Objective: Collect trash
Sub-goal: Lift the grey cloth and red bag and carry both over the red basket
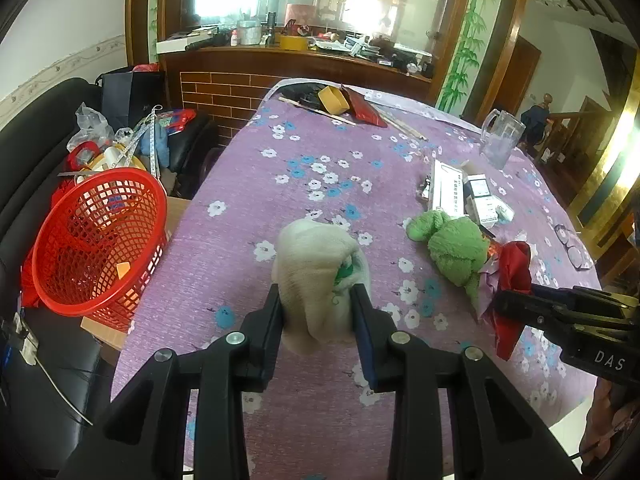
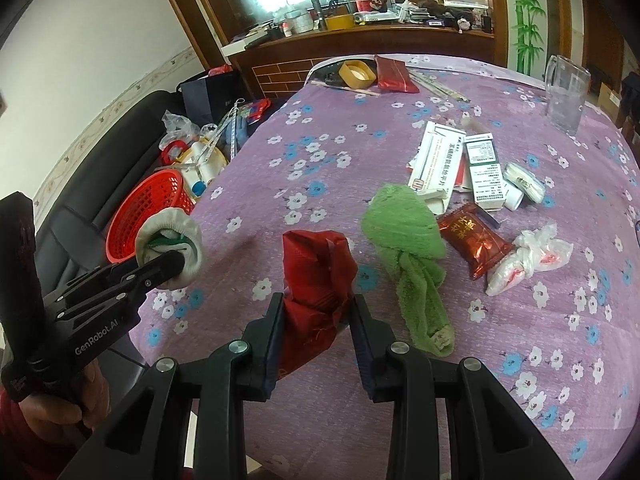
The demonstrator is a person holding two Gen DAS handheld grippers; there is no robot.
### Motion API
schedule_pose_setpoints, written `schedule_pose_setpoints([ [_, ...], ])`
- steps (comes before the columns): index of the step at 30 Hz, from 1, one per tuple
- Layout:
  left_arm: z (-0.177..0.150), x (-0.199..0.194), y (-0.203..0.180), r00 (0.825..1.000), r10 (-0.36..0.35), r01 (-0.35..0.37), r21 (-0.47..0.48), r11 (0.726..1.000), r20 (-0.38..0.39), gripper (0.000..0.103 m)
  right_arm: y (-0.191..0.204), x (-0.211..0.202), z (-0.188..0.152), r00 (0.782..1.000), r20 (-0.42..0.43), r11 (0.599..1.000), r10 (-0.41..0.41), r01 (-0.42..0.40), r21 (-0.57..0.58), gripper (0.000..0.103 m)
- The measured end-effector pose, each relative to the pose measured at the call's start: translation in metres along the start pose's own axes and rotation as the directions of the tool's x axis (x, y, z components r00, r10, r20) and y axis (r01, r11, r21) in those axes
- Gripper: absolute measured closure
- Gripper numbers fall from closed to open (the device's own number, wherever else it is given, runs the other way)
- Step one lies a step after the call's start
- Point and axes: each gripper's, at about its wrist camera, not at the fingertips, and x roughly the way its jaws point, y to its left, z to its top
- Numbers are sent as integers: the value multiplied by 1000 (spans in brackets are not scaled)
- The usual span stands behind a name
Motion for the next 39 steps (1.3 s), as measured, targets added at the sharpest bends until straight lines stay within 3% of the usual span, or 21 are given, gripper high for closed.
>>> schedule_pose_setpoints([
  [10, 8, -11, 19, 1000, 1, -1, -13, 1000, 26, 71, 17, 4, 8, 1000, 5, 1000, -1, 1, -13, 68],
  [17, 18, -26, 59, 998, 20, -17, -56, 998, 55, 71, 41, 12, 22, 1000, -3, 999, 26, -26, -29, 68],
  [29, 31, -46, 165, 991, 116, -103, -179, 978, 63, 71, 133, 51, 69, 985, -64, 980, 161, -167, -107, 68],
  [39, 36, -36, 217, 988, 147, -135, -225, 965, 38, 71, 216, 93, 107, 969, -107, 952, 224, -241, -189, 68],
])
